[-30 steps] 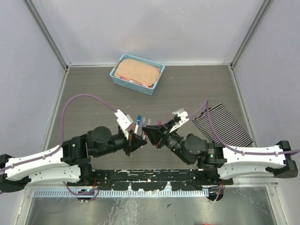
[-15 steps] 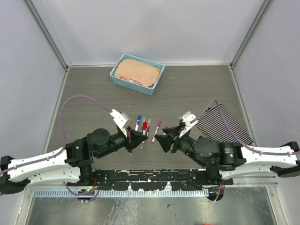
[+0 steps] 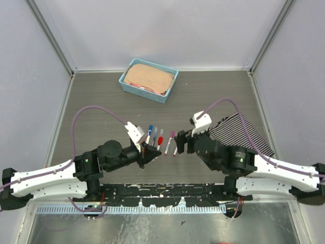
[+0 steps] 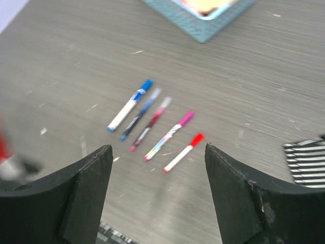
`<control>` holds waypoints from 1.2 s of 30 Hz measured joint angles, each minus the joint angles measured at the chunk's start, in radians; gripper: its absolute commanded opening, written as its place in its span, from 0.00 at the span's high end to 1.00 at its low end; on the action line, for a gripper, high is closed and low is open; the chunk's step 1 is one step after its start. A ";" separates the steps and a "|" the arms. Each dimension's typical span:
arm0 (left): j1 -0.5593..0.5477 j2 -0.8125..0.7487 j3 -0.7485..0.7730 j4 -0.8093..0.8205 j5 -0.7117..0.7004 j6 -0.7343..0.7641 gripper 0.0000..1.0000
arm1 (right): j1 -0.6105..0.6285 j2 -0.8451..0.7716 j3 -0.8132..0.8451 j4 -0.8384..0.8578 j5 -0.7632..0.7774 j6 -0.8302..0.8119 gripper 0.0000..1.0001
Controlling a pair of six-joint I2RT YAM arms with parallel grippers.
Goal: Insert the pens into the pen caps
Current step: Place the pen at the center of the board.
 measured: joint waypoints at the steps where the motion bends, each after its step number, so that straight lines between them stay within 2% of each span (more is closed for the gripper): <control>1: 0.000 0.004 0.000 0.003 0.009 0.004 1.00 | -0.069 0.001 -0.005 -0.002 -0.041 0.000 0.21; 7: 0.000 0.041 -0.003 0.044 0.036 0.022 1.00 | -0.487 -0.082 -0.059 0.014 -0.287 0.026 0.20; 11: 0.000 0.149 0.026 0.037 0.016 0.019 1.00 | -0.645 -0.132 -0.113 0.030 -0.353 0.085 0.16; 18: 0.002 0.462 0.231 -0.040 -0.063 -0.034 1.00 | -0.666 -0.354 -0.168 0.014 -0.293 0.138 0.03; 22: 0.014 0.691 0.393 -0.113 -0.083 -0.086 1.00 | -0.667 -0.437 -0.122 -0.018 -0.249 0.138 0.02; 28: 0.084 0.990 0.613 -0.250 -0.042 -0.169 1.00 | -0.667 -0.467 -0.085 -0.081 -0.219 0.134 0.02; 36: 0.144 1.215 0.810 -0.427 -0.002 -0.266 1.00 | -0.667 -0.490 -0.084 -0.144 -0.192 0.130 0.02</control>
